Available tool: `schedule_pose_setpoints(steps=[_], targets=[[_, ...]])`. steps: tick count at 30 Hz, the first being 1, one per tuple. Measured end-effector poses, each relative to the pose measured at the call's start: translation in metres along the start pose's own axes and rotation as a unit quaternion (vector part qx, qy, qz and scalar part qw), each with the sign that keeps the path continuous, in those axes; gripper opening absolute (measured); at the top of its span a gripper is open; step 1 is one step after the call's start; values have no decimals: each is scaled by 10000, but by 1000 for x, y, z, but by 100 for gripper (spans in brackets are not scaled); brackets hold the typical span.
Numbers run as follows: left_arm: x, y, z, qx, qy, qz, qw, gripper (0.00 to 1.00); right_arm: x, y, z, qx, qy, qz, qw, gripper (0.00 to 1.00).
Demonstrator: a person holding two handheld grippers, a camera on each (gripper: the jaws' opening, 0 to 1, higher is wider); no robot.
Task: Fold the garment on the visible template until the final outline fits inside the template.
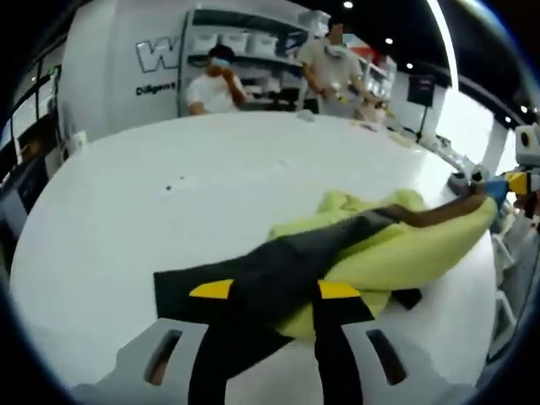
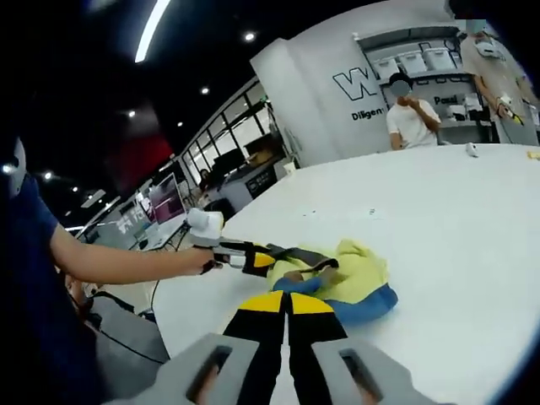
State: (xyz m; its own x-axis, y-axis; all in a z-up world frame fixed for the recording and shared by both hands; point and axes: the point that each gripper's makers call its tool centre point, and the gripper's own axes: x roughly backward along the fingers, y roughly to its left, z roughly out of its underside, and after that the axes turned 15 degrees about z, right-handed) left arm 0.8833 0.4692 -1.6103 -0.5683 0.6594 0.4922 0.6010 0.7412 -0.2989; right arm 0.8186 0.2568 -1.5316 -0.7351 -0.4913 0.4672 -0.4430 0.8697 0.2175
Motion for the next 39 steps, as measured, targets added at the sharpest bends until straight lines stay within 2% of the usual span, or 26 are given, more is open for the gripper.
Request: schedule_pose_setpoints(steps=[3, 4, 5, 6, 9, 12, 16, 20, 24, 26, 27, 29, 33, 39], targets=[[-9, -6, 14, -51, 194, 41, 9998, 23, 42, 4, 15, -232, -23, -15, 9997, 0], [-16, -7, 22, -111, 293, 54, 9995, 18, 65, 5, 21, -257, 19, -72, 9996, 0], [-18, -10, 24, -112, 324, 76, 9994, 13, 73, 5, 25, -281, 37, -73, 9996, 0], [-23, -20, 29, -214, 391, 99, 9990, 9, 97, 5, 30, -487, 11, -32, 9988, 0], [-23, -27, 32, -245, 432, 237, 9985, 3, 108, 3, 32, -704, -63, 49, 9975, 0], [-13, -40, 29, -353, 418, 328, 9980, 0, 116, 3, 35, -851, -156, 132, 9962, 0], [-9, -42, 28, -440, 402, 328, 9977, 0, 120, 1, 38, -922, -184, 185, 9954, 0], [6, -52, 28, -546, 355, 349, 9973, 0, 124, -1, 42, -970, -205, 283, 9947, 0], [29, -63, 34, -618, 288, 314, 9972, 0, 127, -4, 49, -944, -162, 395, 9946, 0], [35, -61, 39, -632, 261, 296, 9972, 0, 127, -5, 51, -958, -150, 409, 9944, 0], [46, -68, 44, -625, 231, 284, 9974, 0, 128, -5, 54, -979, -133, 422, 9942, 0], [53, -71, 48, -610, 191, 260, 9976, 0, 128, -5, 61, -1011, -78, 469, 9937, 0], [86, -91, 71, -545, 121, 218, 9982, 0, 128, -2, 70, -969, -9, 496, 9941, 0], [115, -104, 97, -362, 54, 158, 9992, 0, 129, 0, 87, -979, 124, 495, 9939, 0]])
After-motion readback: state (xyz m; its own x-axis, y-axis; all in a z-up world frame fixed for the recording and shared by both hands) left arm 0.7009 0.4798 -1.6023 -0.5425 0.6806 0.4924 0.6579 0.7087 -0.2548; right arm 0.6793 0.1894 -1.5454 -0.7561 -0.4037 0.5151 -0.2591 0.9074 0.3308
